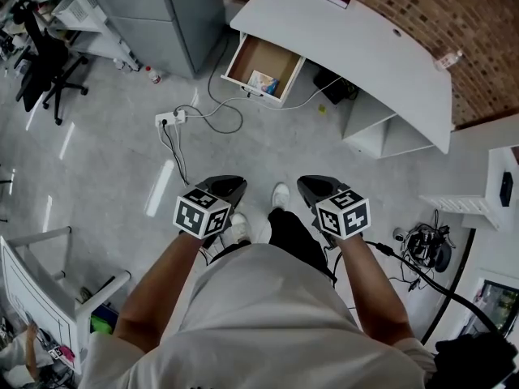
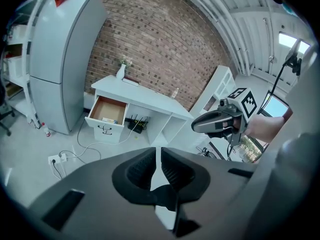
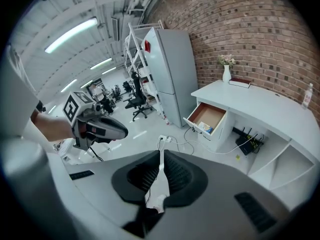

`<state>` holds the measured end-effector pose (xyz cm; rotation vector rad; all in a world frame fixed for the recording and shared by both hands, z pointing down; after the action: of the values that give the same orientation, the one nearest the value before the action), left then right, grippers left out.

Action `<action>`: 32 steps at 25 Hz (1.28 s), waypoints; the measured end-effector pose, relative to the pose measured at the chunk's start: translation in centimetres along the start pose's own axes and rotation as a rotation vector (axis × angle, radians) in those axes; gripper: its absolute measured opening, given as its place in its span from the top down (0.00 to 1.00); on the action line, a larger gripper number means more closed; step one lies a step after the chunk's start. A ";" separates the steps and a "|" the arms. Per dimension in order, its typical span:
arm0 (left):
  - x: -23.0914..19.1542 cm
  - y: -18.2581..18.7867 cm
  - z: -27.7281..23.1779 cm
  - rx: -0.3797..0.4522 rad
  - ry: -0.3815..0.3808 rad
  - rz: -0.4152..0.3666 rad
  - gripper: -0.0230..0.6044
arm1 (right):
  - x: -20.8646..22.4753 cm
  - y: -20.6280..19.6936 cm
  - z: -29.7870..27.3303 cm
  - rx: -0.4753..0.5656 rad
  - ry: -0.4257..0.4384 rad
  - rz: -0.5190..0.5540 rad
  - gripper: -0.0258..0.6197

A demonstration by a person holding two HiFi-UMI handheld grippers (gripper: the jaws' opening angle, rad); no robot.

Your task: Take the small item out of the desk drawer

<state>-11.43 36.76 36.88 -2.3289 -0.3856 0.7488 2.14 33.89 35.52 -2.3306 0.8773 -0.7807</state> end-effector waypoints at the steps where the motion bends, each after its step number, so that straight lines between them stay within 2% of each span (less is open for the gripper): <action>1: -0.1 0.6 -1.0 -0.007 0.000 0.000 0.92 | 1.1 0.3 -0.2 -0.009 0.006 -0.002 0.88; 3: -0.7 2.0 -3.1 -0.024 0.014 -0.001 0.89 | 3.4 1.3 -1.1 -0.024 0.027 -0.009 0.75; 5: -1.6 3.7 -5.2 -0.038 0.034 0.002 0.77 | 5.9 2.6 -2.2 -0.032 0.050 -0.010 0.74; 11: -5.2 10.8 -11.8 -0.063 0.076 0.051 0.68 | 14.0 9.0 -5.2 -0.049 0.092 0.025 0.74; 15: -7.6 15.3 -17.3 -0.091 0.115 0.055 0.61 | 19.6 12.1 -6.3 -0.069 0.117 0.062 0.74; 19: -10.0 17.7 -21.7 -0.130 0.157 0.065 0.58 | 23.3 12.5 -7.4 -0.081 0.151 0.052 0.74; 24: -13.8 19.2 -26.7 -0.180 0.196 0.116 0.53 | 27.5 11.7 -8.8 -0.103 0.160 -0.006 0.73; 28: -17.7 20.4 -30.7 -0.221 0.209 0.088 0.51 | 29.6 11.7 -10.3 -0.118 0.165 -0.036 0.71; 32: -21.9 21.4 -34.8 -0.270 0.184 0.058 0.51 | 31.2 12.3 -12.4 -0.133 0.154 -0.061 0.71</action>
<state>-6.20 -6.19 53.36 -2.6469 -0.3564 0.5296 8.26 0.44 46.45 -2.4482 0.9535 -0.9649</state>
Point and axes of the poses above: the fingertips, and each gripper's own axes: z backward along the fingers, x to its right, y out of its top, the point moved 1 cm from there along z, backward along the fingers, and after that the axes turned 3 degrees about y, right-handed, at the moved point
